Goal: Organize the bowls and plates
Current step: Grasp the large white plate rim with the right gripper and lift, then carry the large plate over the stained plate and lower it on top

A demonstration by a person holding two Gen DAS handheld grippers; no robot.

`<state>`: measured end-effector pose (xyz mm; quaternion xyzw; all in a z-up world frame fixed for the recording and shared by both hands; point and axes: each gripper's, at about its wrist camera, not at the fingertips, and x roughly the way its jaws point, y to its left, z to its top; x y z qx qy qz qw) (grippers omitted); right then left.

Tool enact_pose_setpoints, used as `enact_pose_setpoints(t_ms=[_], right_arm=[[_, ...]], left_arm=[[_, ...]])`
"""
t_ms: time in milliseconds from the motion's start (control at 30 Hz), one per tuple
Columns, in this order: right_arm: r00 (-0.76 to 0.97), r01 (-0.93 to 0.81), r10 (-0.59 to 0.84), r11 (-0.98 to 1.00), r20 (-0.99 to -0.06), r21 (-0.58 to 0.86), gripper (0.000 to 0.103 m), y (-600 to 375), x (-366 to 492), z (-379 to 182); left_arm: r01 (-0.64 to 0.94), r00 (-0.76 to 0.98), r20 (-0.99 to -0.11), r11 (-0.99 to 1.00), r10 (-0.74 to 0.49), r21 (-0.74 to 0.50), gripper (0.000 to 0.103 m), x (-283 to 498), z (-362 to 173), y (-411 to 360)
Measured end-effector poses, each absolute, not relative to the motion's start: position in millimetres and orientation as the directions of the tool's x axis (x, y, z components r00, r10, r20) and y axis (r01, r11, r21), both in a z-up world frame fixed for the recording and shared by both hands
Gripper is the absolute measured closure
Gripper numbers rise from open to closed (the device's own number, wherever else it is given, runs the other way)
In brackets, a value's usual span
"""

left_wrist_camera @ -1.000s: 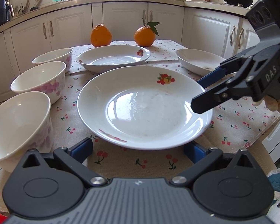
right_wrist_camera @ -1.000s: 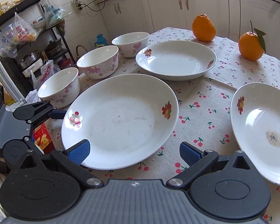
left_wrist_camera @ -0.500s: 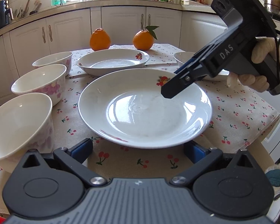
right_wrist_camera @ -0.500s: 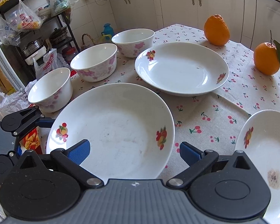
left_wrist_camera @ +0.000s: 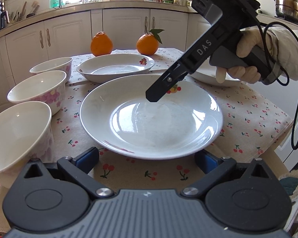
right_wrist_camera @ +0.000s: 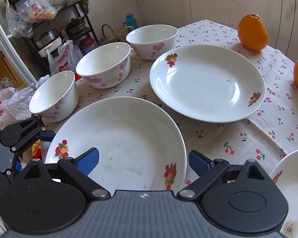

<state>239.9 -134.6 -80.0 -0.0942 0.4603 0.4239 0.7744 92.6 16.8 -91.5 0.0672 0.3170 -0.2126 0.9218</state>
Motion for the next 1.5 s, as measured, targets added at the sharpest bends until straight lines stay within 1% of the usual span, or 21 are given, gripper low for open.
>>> enact_pose_setpoints(t_ms=[200,467,633,933,1233,1500], right_arm=[[0.170,-0.749,0.581,0.601,-0.796,0.278,0.009,-134,248,-83],[0.111,-0.754,0.599,0.571,-0.793,0.325,0.016,-134,255,-86],[0.082,-0.753,0.607,0.557,-0.790,0.350,0.015,-134,259,-86],[0.090,-0.764,0.590,0.558,-0.802,0.324,0.015,-131,256,-86],[0.083,-0.762,0.596,0.555,-0.799,0.335,0.015,-133,257,-86],[0.081,-0.757,0.599,0.557,-0.797,0.341,0.015,-136,255,-84]], left_arm=[[0.440,0.709,-0.612,0.898,-0.350,-0.004,0.002,94,-91,15],[0.444,0.712,-0.609,0.896,-0.350,0.004,0.002,92,-91,14],[0.456,0.718,-0.601,0.890,-0.351,0.024,0.003,90,-90,12],[0.458,0.717,-0.601,0.889,-0.353,0.025,0.003,91,-89,13],[0.455,0.726,-0.595,0.890,-0.343,0.042,0.002,89,-89,10],[0.469,0.721,-0.592,0.882,-0.361,0.034,0.003,88,-88,14]])
